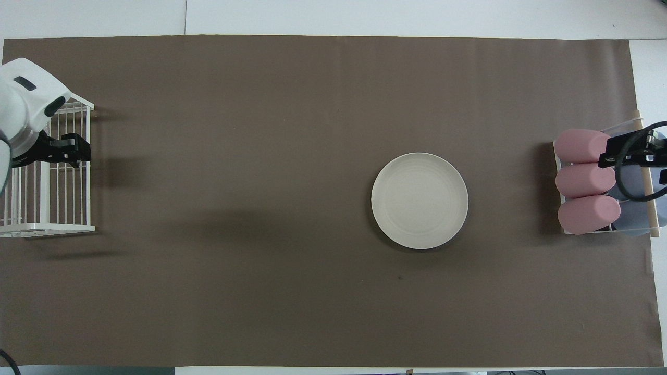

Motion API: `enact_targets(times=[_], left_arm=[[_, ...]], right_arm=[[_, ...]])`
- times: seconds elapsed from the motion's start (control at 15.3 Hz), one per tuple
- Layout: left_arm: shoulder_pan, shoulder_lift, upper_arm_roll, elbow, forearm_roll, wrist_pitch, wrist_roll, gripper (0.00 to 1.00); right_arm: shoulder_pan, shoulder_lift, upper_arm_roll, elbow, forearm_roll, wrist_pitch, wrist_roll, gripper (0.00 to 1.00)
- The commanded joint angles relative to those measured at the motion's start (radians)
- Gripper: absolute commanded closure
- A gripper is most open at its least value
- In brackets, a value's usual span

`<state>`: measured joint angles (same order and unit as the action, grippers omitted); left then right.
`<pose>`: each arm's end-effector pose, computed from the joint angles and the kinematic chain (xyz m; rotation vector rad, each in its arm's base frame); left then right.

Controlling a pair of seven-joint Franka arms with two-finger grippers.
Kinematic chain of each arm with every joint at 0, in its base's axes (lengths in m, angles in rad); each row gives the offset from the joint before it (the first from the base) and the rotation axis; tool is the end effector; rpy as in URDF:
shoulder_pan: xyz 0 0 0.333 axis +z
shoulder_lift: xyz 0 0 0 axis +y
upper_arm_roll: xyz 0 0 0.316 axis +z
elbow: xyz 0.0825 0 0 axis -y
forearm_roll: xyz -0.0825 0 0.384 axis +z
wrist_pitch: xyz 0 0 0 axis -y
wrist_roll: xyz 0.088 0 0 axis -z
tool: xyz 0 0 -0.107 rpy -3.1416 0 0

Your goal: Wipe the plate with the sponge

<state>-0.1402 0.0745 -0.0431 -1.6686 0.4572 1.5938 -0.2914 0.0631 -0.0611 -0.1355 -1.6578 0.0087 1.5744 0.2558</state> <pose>0.5702 -0.0578 0.5490 -2.6659 -0.0834 0.0491 0.5333 -0.0400 0.6167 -3.0846 0.5104 0.0380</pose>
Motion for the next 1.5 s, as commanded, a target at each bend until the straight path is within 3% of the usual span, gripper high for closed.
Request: enact_targets(times=[0.0,0.13,0.33,0.39,0.78,0.85,0.98,1.18,1.24,1.44], left_arm=[[-0.036,0.14,0.008,0.032,0.219,0.041,-0.014,0.0],[-0.026,0.188,0.009,0.024,0.322,0.104,-0.014,0.0],[-0.035,0.304,0.011,0.036,0.498,0.104,-0.014,0.0],[-0.029,0.312,0.009,0.039,0.529,0.104,-0.012,0.0],[-0.004,0.315,0.012,0.036,0.546,0.104,-0.014,0.0],[-0.003,0.315,0.012,0.036,0.544,0.1,-0.014,0.04],[-0.002,0.315,0.012,0.033,0.541,0.1,-0.018,0.25],[-0.002,0.315,0.012,0.032,0.541,0.109,-0.019,0.88],[-0.002,0.315,0.012,0.032,0.541,0.109,-0.019,1.0],[-0.002,0.315,0.012,0.035,0.541,0.109,-0.019,1.0]], right_arm=[[0.037,-0.011,0.007,-0.007,0.025,-0.011,0.156,0.0],[0.07,-0.011,0.007,-0.007,0.025,-0.01,0.305,0.0],[0.142,-0.02,0.007,-0.011,0.033,-0.01,0.607,0.0],[0.17,-0.02,0.007,-0.014,0.051,-0.005,0.704,0.0],[0.287,-0.039,0.007,-0.076,0.143,0.133,1.152,0.0],[0.313,-0.034,0.007,-0.073,0.143,0.162,1.206,0.0],[0.359,-0.029,0.007,-0.071,0.143,0.179,1.279,0.0],[0.415,-0.02,0.007,-0.063,0.143,0.177,1.355,0.0],[0.438,-0.017,0.007,-0.06,0.143,0.177,1.387,0.0],[0.469,-0.019,0.007,-0.069,0.143,0.167,1.419,0.0]])
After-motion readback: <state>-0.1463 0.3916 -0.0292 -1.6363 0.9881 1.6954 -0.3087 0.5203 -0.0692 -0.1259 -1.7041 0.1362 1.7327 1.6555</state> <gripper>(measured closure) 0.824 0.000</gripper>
